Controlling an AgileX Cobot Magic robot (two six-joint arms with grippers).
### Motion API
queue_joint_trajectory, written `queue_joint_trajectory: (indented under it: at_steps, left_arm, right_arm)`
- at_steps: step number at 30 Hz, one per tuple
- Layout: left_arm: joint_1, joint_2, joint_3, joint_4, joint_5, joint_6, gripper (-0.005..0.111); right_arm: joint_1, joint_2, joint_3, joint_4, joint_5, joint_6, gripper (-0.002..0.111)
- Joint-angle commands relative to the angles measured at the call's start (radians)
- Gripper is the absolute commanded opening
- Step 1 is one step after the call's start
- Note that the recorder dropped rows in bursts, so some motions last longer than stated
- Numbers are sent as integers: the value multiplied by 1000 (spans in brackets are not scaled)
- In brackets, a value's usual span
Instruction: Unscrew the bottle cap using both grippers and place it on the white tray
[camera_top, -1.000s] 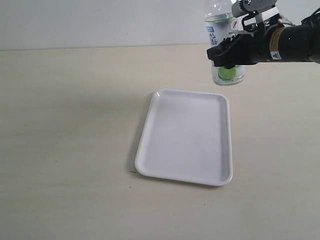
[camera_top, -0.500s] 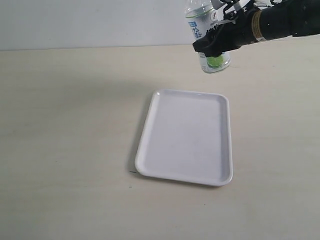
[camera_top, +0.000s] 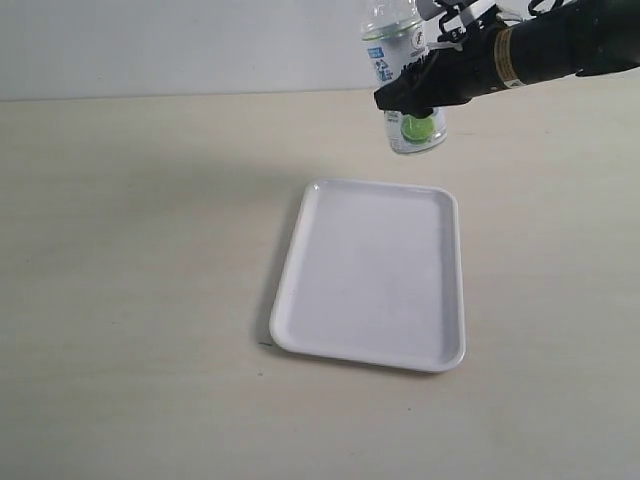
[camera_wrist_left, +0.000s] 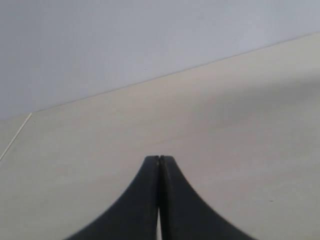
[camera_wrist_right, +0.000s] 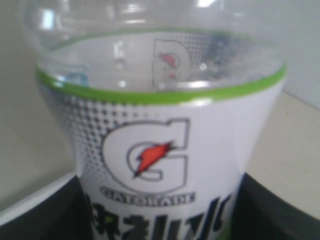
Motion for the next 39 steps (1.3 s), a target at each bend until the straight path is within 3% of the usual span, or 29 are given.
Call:
queue_joint_trajectory:
  at_steps: [1,8,11,18,24,31,39]
  left_arm:
    - [-6,-6,-1,8,-13,6,0]
    - [-7,-6,-1,-30,-48,-36,0]
    - [-7,-6,-1,-223,-118,-142,0]
    - [-7,-6,-1,-483,-242,-156,0]
    - [-7,-6,-1,-593,-440,-463,0]
    - [-7,-6,-1,-611,-717,-459,0]
    - [-7,-6,-1,-760,-789,-454,0]
  right_arm:
    - [-2,-17,-14,14,-50,36,0]
    - [-2,-17,-15,14,4,4,0]
    - [-2,-17,-18,14,41,-19,0]
    - [-2,13,-47,14,61,-36,0]
    - [-2,44,-56,14,61,-46,0]
    - [-2,52,-56,15,53,-44,0]
    - [-2,52,-56,17,59,-48,0]
